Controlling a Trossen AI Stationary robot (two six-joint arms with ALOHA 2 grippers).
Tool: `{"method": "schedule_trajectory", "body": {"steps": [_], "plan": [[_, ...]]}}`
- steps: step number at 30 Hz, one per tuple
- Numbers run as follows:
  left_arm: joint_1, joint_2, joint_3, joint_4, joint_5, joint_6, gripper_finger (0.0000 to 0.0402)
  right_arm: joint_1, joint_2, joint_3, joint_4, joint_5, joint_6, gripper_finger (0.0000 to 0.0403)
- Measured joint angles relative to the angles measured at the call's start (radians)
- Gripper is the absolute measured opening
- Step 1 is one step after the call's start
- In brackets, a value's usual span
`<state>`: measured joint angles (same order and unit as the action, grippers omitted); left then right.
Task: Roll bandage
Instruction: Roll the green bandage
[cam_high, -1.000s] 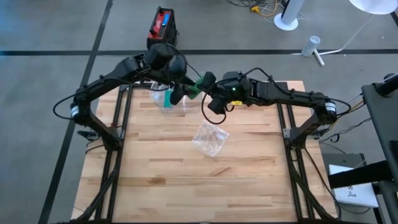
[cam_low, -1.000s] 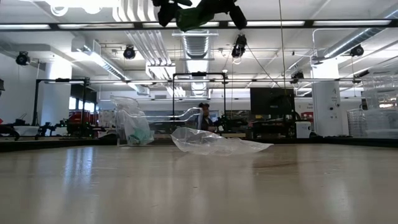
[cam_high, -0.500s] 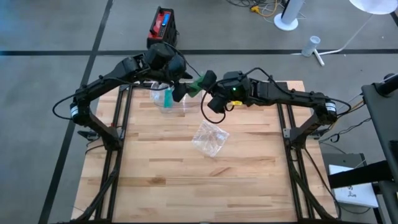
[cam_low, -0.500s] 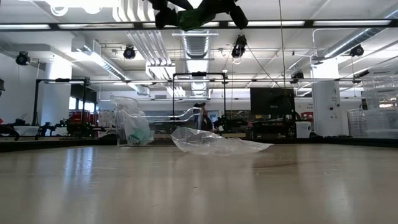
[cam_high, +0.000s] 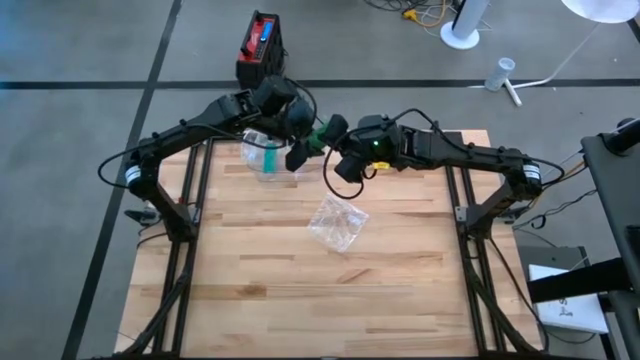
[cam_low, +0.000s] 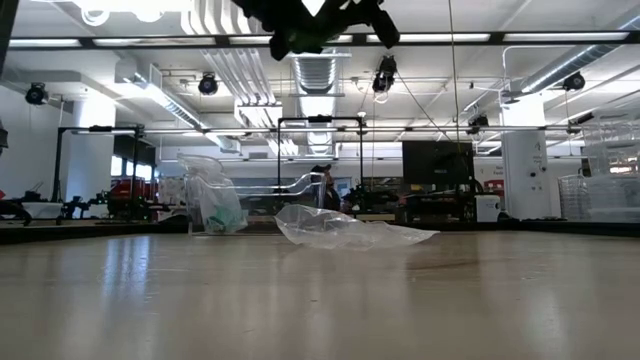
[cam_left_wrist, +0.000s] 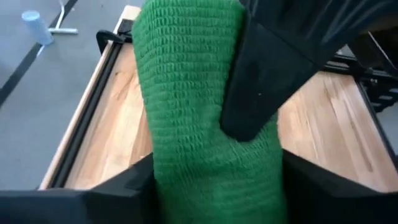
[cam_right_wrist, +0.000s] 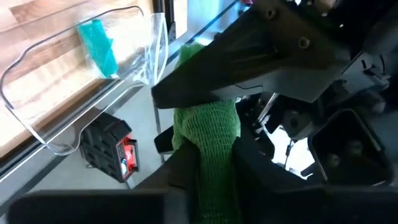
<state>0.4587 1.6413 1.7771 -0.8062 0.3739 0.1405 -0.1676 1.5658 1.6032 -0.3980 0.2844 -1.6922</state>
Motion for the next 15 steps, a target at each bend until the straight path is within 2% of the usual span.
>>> {"method": "schedule_trajectory", "body": {"steps": [4, 6, 7, 12, 15], "plan": [[0.0, 0.0, 0.0, -0.006, -0.017, 0.038, 0.0131, 0.004, 0.0, 0.0, -0.01, 0.001, 0.067, 0.0111], [0.0, 0.0, 0.0, -0.009, -0.073, 0.062, 0.0071, 0.006, -0.002, 0.0, -0.01, 0.0, 0.151, 0.0133], [0.0, -0.001, 0.0, -0.019, -0.128, 0.072, 0.0054, 0.006, -0.005, 0.0, -0.009, -0.008, 0.218, 0.0145], [-0.005, -0.004, -0.019, -0.051, -0.385, 0.163, 0.0053, -0.014, -0.033, 0.005, -0.011, -0.028, 0.577, 0.0207], [-0.022, -0.004, -0.046, -0.044, -0.418, 0.225, 0.0066, -0.069, -0.042, 0.006, -0.041, -0.141, 0.773, 0.0243]]}}
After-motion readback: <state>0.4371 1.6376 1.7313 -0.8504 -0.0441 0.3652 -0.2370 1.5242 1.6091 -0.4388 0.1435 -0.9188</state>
